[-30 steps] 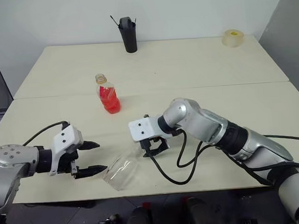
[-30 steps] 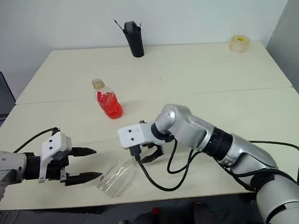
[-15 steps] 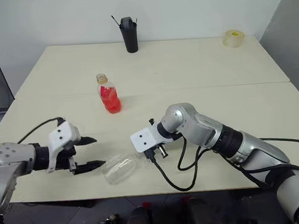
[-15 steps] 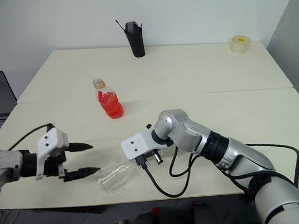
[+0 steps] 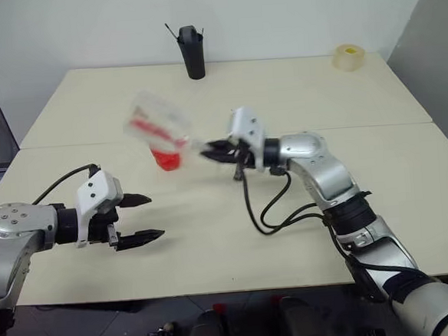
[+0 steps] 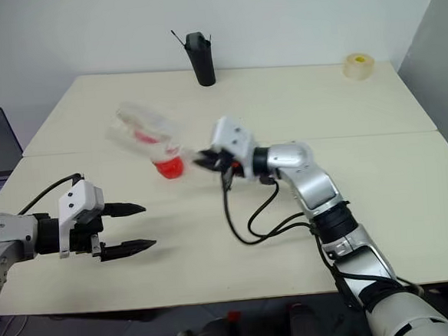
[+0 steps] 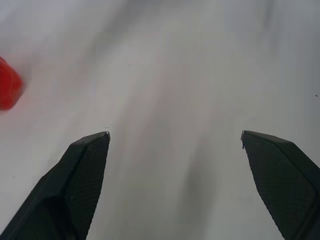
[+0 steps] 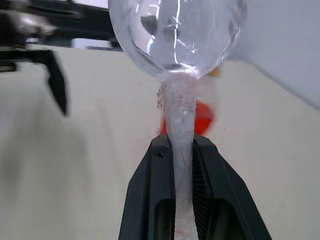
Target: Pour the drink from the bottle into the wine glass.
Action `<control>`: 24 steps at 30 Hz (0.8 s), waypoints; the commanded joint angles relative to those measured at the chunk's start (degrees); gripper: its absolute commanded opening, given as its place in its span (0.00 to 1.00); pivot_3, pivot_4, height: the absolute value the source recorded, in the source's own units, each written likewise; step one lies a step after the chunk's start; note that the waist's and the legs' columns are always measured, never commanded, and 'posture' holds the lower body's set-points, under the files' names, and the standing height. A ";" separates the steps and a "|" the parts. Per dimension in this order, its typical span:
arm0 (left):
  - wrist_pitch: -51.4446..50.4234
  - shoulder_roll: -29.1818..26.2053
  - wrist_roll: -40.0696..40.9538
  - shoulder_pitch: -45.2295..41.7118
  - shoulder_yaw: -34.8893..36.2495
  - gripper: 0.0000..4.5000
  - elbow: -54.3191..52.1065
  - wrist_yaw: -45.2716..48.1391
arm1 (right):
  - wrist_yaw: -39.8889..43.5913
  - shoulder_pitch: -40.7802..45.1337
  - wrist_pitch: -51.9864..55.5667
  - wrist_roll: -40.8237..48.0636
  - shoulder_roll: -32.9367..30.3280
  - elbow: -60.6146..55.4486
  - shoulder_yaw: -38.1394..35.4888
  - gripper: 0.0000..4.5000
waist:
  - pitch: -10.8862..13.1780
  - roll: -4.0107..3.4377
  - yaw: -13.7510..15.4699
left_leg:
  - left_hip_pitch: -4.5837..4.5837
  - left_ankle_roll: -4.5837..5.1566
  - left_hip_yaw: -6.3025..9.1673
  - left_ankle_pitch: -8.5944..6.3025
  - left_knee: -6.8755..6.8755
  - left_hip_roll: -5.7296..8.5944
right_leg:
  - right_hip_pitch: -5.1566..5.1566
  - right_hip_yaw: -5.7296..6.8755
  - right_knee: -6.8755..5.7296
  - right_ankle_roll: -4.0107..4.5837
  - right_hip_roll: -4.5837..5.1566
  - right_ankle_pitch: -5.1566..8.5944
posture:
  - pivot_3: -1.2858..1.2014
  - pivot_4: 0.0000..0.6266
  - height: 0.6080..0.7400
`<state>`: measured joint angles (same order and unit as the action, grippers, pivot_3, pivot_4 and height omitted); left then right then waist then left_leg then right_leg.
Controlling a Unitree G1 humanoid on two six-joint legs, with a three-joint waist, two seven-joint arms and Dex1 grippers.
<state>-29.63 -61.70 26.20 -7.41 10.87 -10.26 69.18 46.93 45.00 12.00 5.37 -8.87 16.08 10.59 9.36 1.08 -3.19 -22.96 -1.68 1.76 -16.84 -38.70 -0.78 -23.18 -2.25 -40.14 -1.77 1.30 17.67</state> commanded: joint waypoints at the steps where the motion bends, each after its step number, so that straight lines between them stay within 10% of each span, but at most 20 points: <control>1: 0.64 -0.33 -0.14 -1.63 -0.07 1.00 -0.32 0.26 | -5.67 -2.05 -6.72 0.44 2.19 4.10 -2.91 0.04 | 0.01 -0.02 -0.10 | -0.01 0.00 -0.07 0.00 0.00 0.00 | -0.03 -0.05 0.00 0.00 -0.01 0.00 | 0.52 0.24 1.00; 24: 1.33 3.60 -0.62 -5.91 -0.07 1.00 1.24 -2.59 | -21.11 -17.24 -4.52 -14.95 2.43 2.19 6.45 0.04 | -0.06 0.04 -0.17 | 0.10 -0.01 -0.16 0.01 -0.01 -0.04 | -0.01 -0.15 -0.15 -0.01 -0.05 0.01 | 0.52 0.24 1.00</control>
<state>-29.24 -57.59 25.68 -12.78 10.20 -8.61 66.69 25.14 30.53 3.18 -7.98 -4.81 16.95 16.00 9.30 1.12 -3.36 -22.86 -1.69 1.60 -16.83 -38.71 -0.82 -23.19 -2.40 -40.28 -1.78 1.25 17.68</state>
